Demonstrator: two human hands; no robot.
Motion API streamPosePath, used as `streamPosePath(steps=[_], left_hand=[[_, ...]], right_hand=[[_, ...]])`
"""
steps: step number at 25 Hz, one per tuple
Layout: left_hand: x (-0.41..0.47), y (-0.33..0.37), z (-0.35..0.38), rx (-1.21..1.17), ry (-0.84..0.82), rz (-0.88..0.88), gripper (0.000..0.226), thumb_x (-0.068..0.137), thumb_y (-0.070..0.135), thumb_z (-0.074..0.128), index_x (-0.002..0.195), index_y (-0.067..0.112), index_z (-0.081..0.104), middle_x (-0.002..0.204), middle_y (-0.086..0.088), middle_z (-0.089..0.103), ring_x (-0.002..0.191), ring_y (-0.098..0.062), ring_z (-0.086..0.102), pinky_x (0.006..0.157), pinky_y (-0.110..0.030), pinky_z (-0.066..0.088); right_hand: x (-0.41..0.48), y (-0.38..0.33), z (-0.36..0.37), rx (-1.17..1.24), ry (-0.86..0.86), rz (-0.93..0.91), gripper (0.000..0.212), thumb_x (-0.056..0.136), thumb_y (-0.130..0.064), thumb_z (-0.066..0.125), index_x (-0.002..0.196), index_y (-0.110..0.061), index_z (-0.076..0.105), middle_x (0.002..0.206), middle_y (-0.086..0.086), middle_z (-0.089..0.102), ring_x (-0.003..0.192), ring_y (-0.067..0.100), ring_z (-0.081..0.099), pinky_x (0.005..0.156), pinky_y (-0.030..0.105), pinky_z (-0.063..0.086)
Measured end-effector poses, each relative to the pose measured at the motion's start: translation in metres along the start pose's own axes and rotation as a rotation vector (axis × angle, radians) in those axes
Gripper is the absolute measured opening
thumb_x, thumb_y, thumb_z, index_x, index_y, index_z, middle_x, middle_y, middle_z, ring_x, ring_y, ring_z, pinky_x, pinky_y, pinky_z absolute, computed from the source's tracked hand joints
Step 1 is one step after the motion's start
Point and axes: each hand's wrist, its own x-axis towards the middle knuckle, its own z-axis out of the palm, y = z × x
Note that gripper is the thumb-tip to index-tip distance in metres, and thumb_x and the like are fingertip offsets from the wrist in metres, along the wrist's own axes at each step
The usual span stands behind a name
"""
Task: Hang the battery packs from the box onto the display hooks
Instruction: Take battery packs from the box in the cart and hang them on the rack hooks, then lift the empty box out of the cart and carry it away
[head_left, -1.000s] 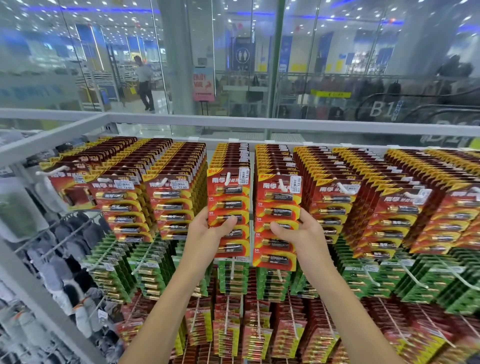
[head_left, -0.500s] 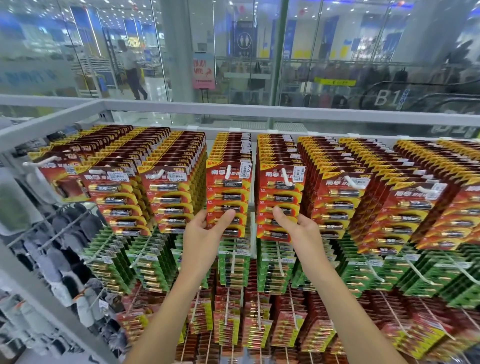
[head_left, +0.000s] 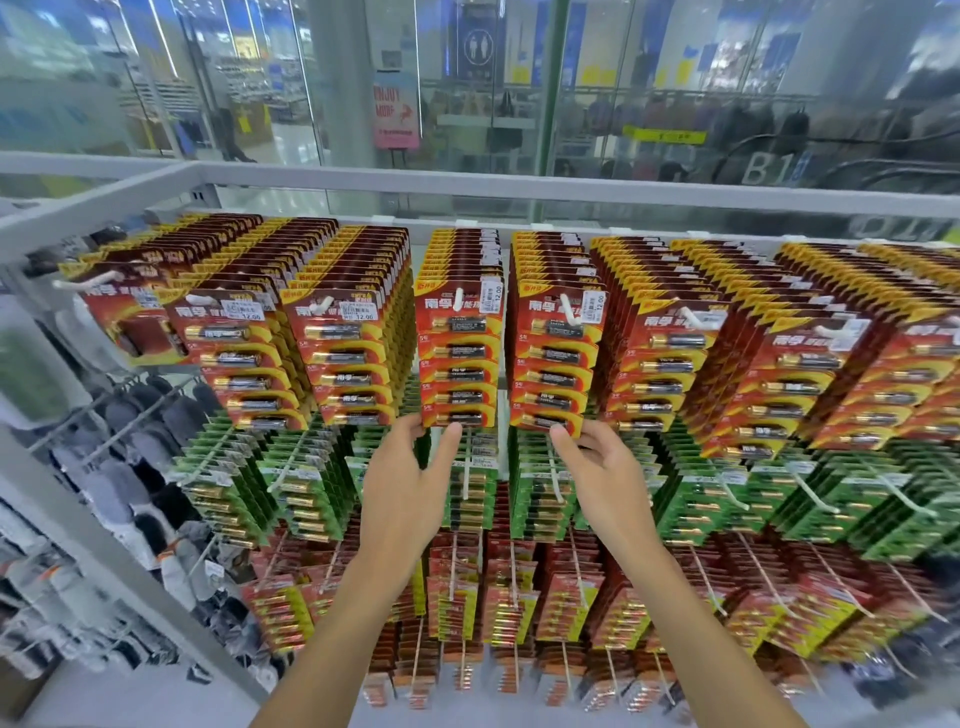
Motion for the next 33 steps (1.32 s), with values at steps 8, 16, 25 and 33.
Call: streamPosePath(steps=[8,16,25,33], left_hand=[[-0.057,-0.035,0.012,0.101,-0.175,-0.01,0.067,0.101,0.061,0.045,0.154,0.02,0.043,0.154,0.0,0.051,0.142,-0.02,0.046,0.117,-0.041,0.04],[-0.127,-0.028,0.064,0.156,-0.382,0.091,0.061,0.102,0.056,0.047,0.149,0.017,0.051,0.147,-0.002,0.058,0.136,-0.022,0.052,0.113,-0.04,0.043],[-0.262,0.052,0.193,0.14,-0.696,0.274,0.051,0.1,0.05,0.057,0.138,0.015,0.06,0.131,-0.008,0.067,0.122,-0.028,0.061,0.101,-0.039,0.046],[-0.402,0.114,0.285,0.036,-0.932,0.301,0.049,0.102,0.045,0.056,0.141,0.017,0.058,0.141,-0.003,0.062,0.131,-0.022,0.056,0.105,-0.035,0.043]], right_hand=[[-0.062,0.045,-0.011,-0.417,0.028,-0.002,0.059,0.102,-0.056,0.051,0.154,-0.03,0.044,0.151,-0.012,0.051,0.137,0.002,0.047,0.114,0.035,0.04],[-0.14,0.107,-0.071,-0.494,0.138,0.111,0.056,0.102,-0.053,0.052,0.15,-0.024,0.05,0.151,-0.008,0.052,0.141,0.015,0.046,0.113,0.034,0.037],[-0.274,0.177,-0.235,-0.402,0.437,0.343,0.053,0.1,-0.061,0.051,0.142,-0.029,0.054,0.13,-0.004,0.066,0.113,0.022,0.065,0.094,0.045,0.053],[-0.399,0.237,-0.356,-0.389,0.679,0.546,0.038,0.101,-0.042,0.06,0.13,-0.019,0.063,0.125,-0.001,0.066,0.121,0.021,0.059,0.094,0.037,0.047]])
